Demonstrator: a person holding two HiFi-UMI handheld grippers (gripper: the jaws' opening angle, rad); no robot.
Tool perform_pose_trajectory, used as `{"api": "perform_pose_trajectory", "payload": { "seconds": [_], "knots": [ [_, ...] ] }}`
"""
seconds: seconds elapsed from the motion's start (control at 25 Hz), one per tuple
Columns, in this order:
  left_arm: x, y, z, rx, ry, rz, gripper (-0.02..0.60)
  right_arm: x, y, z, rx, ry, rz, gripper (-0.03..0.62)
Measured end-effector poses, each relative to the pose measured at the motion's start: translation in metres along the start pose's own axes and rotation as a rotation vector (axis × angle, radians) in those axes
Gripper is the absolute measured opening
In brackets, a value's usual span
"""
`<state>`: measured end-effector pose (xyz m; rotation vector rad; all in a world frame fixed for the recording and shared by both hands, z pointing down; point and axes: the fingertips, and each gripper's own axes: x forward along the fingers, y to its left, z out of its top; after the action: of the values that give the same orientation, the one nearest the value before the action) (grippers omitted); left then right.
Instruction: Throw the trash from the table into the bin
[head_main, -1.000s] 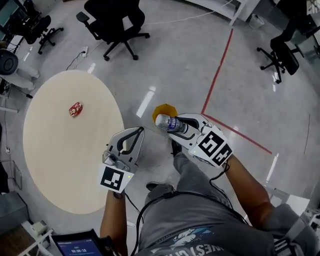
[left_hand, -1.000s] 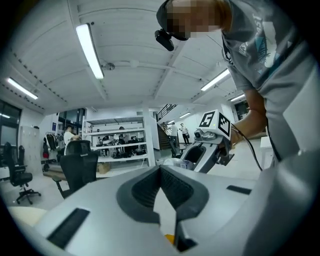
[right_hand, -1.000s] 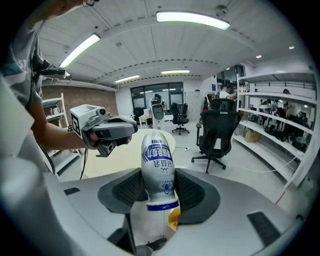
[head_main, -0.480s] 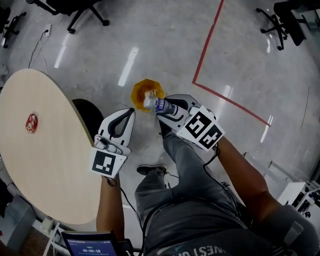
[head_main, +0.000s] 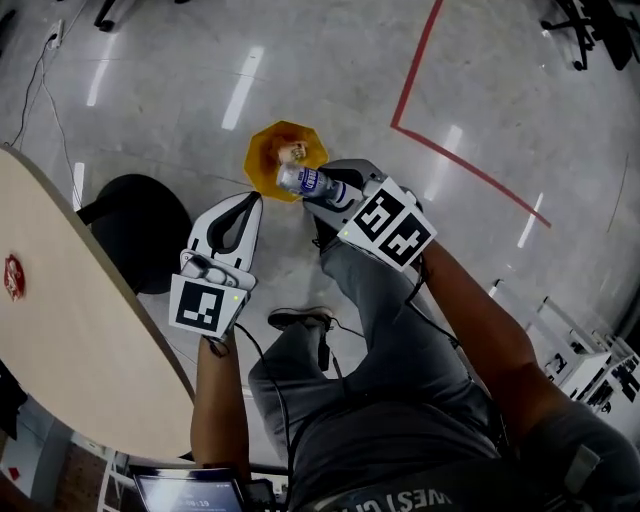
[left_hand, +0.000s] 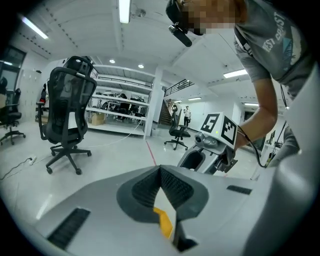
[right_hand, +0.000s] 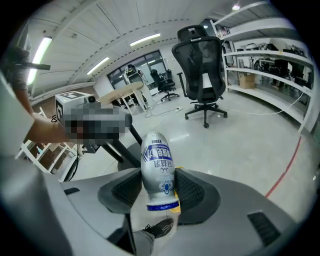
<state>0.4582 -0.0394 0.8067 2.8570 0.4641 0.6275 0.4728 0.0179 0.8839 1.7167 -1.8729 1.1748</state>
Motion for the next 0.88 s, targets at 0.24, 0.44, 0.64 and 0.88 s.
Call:
{"api": "perform_pose_trajectory", "payload": {
  "seconds": [0.24, 0.44, 0.64, 0.88],
  "knots": [
    [0.007, 0.016, -0.043, -0.039, 0.029, 0.016, 0.043, 0.046, -0.012, -0.027, 0.033, 0.032, 0.004, 0.207],
    [-0.003, 0.011, -0.045, -0.05, 0.036, 0.015, 0.043, 0.05, -0.012, -0.021, 0.061, -0.003, -0.007, 0.209],
    [-0.019, 0.002, -0.022, -0.033, 0.03, 0.011, 0.043, 0.031, -0.005, -0.002, 0.062, -0.024, -0.032, 0.209],
    [-0.051, -0.029, 0.036, 0.007, -0.01, -0.009, 0.043, -0.016, 0.019, 0.026, 0.06, -0.051, -0.059, 0.209]
  ]
}}
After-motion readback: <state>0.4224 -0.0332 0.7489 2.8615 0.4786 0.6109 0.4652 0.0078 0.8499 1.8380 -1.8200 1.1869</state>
